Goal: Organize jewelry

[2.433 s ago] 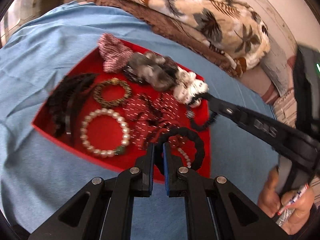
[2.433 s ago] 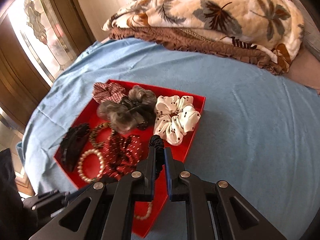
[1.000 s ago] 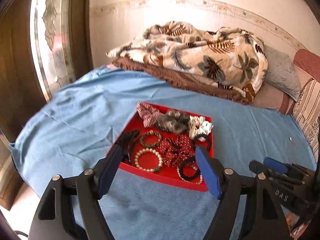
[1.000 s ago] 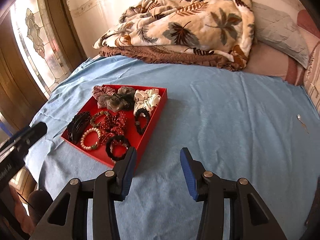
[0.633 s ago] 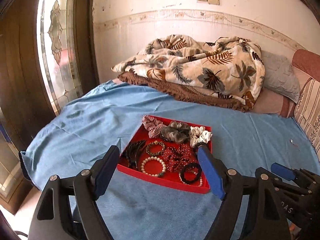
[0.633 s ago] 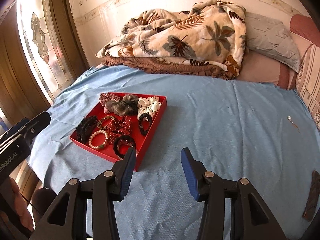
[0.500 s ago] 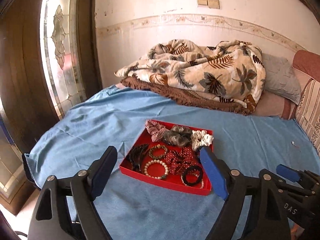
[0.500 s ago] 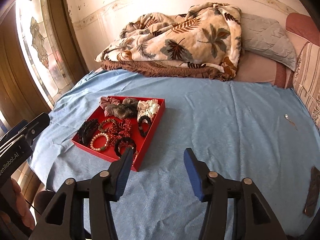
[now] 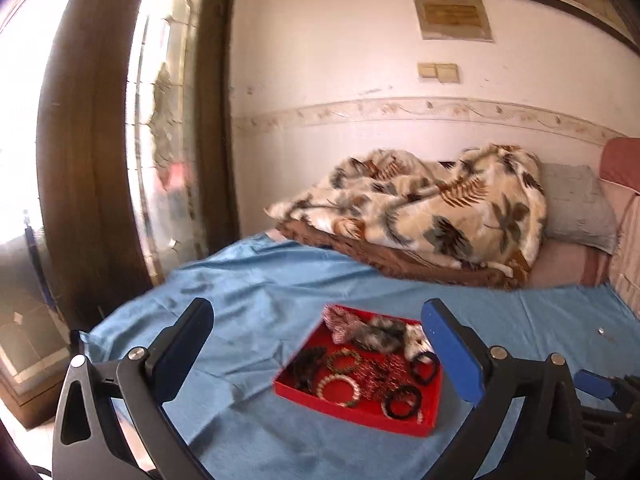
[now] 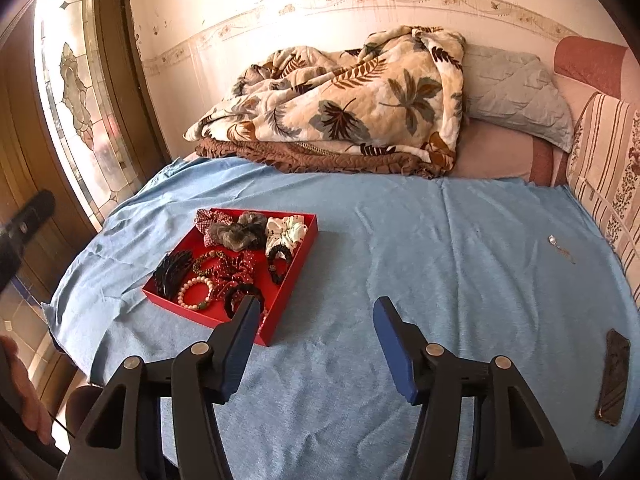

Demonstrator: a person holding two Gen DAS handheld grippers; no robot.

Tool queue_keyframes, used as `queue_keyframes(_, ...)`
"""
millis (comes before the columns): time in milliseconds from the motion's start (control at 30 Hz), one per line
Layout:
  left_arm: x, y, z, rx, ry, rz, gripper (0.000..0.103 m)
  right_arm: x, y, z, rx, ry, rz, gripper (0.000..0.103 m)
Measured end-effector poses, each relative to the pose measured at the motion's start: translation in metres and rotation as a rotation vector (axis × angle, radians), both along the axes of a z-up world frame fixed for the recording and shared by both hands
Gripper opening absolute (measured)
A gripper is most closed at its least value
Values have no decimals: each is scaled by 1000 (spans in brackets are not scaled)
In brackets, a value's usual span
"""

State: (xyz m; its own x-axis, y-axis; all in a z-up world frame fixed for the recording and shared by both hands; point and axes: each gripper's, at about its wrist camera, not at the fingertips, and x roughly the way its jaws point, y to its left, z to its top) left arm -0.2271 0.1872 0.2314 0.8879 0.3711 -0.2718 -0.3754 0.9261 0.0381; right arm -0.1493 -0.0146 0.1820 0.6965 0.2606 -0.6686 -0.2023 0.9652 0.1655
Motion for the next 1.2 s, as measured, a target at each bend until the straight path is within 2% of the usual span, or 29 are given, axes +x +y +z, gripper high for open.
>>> queue_keyframes(67, 0, 3, 1, -9, 17, 24, 103, -2, 1, 2, -4, -13, -1, 64)
queue_keyframes(433, 11, 4, -13, -85, 125, -59, 103, -8, 9, 1, -27, -26, 6, 71)
queue_keyframes(700, 19, 3, -27, -74, 164, -72, 103, -8, 12, -10, -78, -22, 0, 73)
queue_keyframes(967, 28, -15, -33, -40, 157, -77, 103, -14, -25, -18, -69, -13, -112, 76)
queue_keyframes(1200, 39, -39, -40, -66, 174, -167, 103, -16, -56, -18, -50, -9, -186, 77)
